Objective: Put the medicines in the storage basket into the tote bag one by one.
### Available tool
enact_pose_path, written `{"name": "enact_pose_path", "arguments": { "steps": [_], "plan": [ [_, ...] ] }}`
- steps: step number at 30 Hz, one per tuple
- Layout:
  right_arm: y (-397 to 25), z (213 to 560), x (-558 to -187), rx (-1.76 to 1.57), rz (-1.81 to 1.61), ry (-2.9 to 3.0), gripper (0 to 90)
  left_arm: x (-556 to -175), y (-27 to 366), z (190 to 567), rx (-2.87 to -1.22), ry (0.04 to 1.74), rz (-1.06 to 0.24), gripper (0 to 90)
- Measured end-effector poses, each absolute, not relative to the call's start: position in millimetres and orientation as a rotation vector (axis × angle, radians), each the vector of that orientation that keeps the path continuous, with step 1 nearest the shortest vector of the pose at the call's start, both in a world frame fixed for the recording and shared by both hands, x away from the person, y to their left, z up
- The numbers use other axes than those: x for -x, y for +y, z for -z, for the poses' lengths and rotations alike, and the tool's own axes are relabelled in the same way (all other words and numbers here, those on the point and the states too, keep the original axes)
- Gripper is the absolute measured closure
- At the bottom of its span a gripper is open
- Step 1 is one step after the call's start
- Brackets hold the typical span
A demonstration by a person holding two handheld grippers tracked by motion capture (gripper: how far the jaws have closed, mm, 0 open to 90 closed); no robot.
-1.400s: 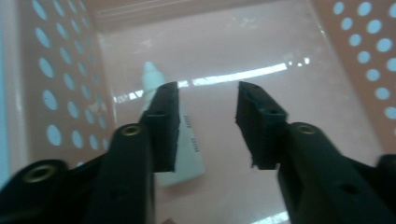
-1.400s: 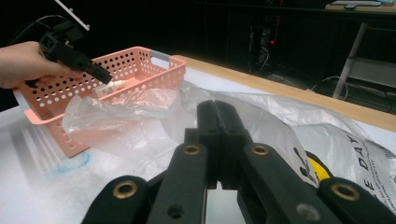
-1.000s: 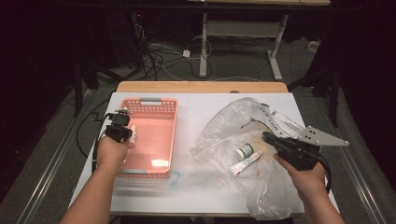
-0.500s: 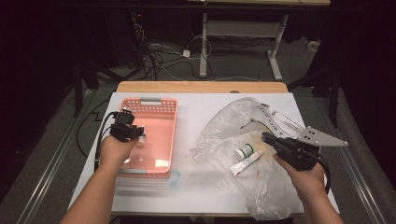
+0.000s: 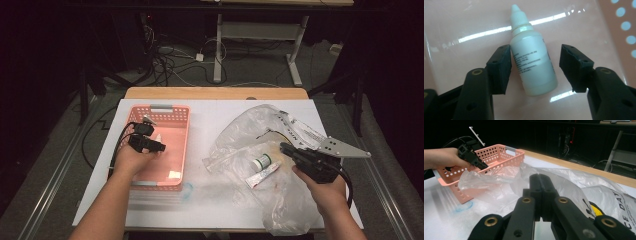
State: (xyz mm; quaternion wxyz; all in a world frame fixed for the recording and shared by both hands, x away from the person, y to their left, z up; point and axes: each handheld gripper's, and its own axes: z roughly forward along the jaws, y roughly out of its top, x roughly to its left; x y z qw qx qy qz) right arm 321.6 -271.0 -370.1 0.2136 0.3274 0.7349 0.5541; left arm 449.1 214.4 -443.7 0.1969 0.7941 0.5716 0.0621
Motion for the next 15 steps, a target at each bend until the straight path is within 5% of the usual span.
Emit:
{"name": "enact_pose_path", "arguments": {
  "steps": [15],
  "plan": [
    [-272.1,369.3,-321.2,-0.908,-1.531,2.041,90.0,-451.2,208.7,448.3,-2.286,1.602,-0.226,57.9]
  ]
}}
